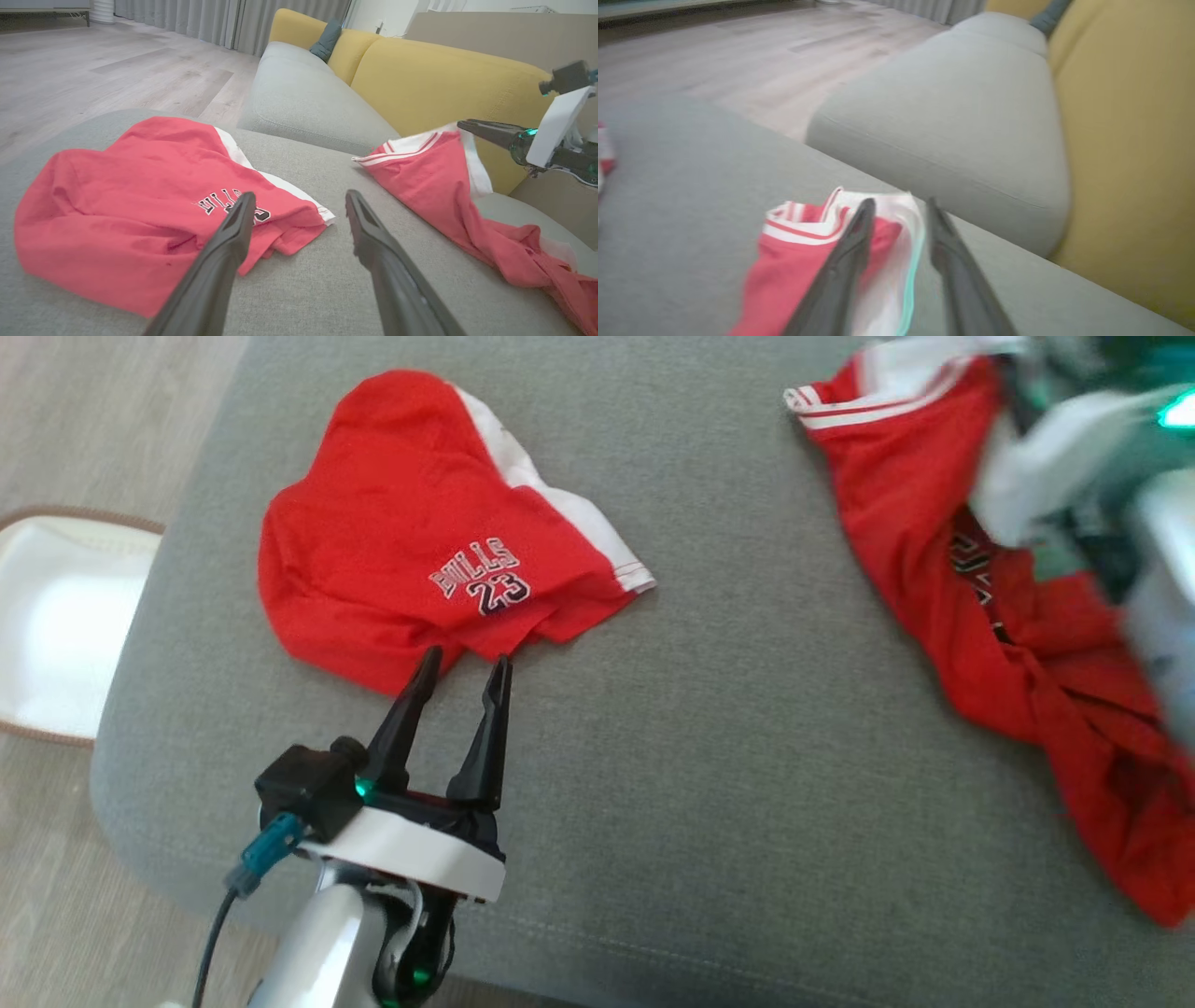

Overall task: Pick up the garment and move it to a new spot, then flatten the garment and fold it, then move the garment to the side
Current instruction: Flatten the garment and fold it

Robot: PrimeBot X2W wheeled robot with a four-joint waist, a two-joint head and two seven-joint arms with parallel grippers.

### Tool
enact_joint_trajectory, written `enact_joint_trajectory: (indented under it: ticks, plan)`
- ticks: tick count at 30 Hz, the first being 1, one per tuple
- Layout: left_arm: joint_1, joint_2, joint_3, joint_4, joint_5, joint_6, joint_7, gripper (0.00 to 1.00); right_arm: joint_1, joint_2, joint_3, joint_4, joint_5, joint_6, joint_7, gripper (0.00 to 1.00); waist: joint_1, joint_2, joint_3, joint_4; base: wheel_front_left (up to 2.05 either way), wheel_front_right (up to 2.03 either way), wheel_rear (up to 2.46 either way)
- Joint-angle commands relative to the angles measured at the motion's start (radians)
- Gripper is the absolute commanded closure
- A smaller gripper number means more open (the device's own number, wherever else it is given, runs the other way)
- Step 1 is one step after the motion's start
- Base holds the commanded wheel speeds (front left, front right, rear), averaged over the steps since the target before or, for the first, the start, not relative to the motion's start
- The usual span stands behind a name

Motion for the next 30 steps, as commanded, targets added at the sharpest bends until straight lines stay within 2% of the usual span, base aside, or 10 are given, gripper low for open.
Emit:
enact_joint_trajectory:
  ticks: [1,8,11,14,18,26,30]
  plan:
    - [-0.043,0.002,0.030,-0.030,0.005,-0.002,-0.008,0.00,-0.048,0.000,-0.034,0.017,-0.032,-0.001,-0.028,0.00,-0.0001,0.0000,-0.008,-0.008,0.00,0.00,0.00]
    - [-0.022,0.002,0.039,-0.025,0.014,0.002,-0.008,0.00,-0.052,0.077,-0.169,0.198,-0.140,-0.001,-0.161,0.00,-0.0001,0.0000,-0.069,-0.057,0.00,0.00,0.00]
    - [-0.009,0.002,0.050,-0.026,0.018,0.004,-0.008,0.00,-0.029,0.107,-0.213,0.216,-0.156,-0.001,-0.205,0.00,-0.0001,0.0000,-0.101,-0.086,0.00,0.00,0.00]
    - [0.002,0.002,0.065,-0.031,0.019,0.008,-0.008,0.00,0.015,0.148,-0.242,0.185,-0.164,-0.001,-0.230,0.00,-0.0001,0.0000,-0.129,-0.121,0.00,0.00,0.00]
    - [0.016,0.002,0.081,-0.047,0.019,0.014,-0.008,0.00,0.136,0.196,-0.302,0.031,-0.152,-0.001,-0.236,0.00,-0.0001,0.0000,-0.166,-0.165,0.00,0.00,0.00]
    - [0.045,0.002,0.110,-0.086,0.010,0.029,-0.008,0.00,0.556,0.277,-0.468,-0.411,-0.201,-0.001,-0.237,0.00,-0.0001,0.0000,-0.212,-0.229,0.00,0.00,0.00]
    - [0.056,0.002,0.116,-0.090,0.008,0.031,-0.008,0.00,0.729,0.311,-0.519,-0.563,-0.215,-0.001,-0.237,0.00,-0.0001,0.0000,-0.222,-0.250,0.00,0.00,0.00]
